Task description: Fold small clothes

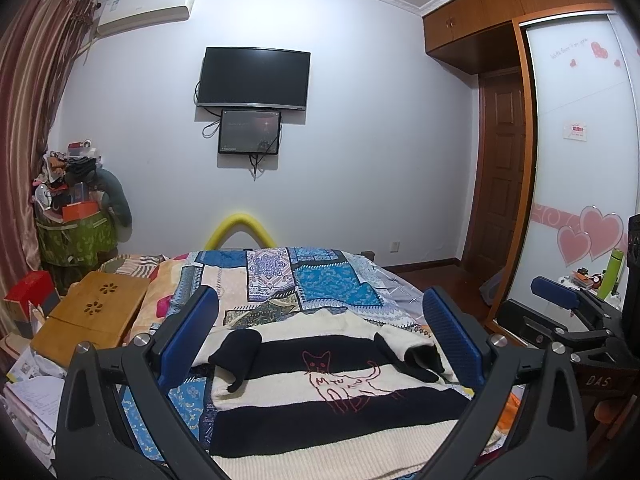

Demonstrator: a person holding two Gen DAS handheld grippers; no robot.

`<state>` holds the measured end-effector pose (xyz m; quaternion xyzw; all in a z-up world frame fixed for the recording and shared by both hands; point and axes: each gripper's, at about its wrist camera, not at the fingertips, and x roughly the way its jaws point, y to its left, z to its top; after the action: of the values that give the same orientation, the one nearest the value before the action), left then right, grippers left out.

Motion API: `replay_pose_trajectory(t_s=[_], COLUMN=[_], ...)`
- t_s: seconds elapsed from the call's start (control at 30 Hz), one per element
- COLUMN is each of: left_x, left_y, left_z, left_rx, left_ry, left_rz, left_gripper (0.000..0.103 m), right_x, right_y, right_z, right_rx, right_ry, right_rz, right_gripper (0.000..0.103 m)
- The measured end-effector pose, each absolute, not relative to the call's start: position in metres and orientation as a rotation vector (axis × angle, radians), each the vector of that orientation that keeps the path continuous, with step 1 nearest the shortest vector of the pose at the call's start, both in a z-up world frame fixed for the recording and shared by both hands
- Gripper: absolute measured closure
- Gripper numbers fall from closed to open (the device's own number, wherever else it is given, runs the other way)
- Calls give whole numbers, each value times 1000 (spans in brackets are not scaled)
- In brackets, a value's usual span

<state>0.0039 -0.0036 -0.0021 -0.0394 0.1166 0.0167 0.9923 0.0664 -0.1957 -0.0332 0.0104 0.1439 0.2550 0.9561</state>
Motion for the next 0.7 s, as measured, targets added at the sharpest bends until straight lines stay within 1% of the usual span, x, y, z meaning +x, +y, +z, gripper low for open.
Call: replay_pose_trajectory(t_s=[0.7], left_x=[9], left_y=[3], left_z=[-9], left_rx=[-82], left_ry=[251], left_rz=[39], left_gripper=[0], right_x=[78], right_y=[-197], right_z=[-32], right_rx=[18], right_ry=[318], right_rz=[501], right_gripper=[0])
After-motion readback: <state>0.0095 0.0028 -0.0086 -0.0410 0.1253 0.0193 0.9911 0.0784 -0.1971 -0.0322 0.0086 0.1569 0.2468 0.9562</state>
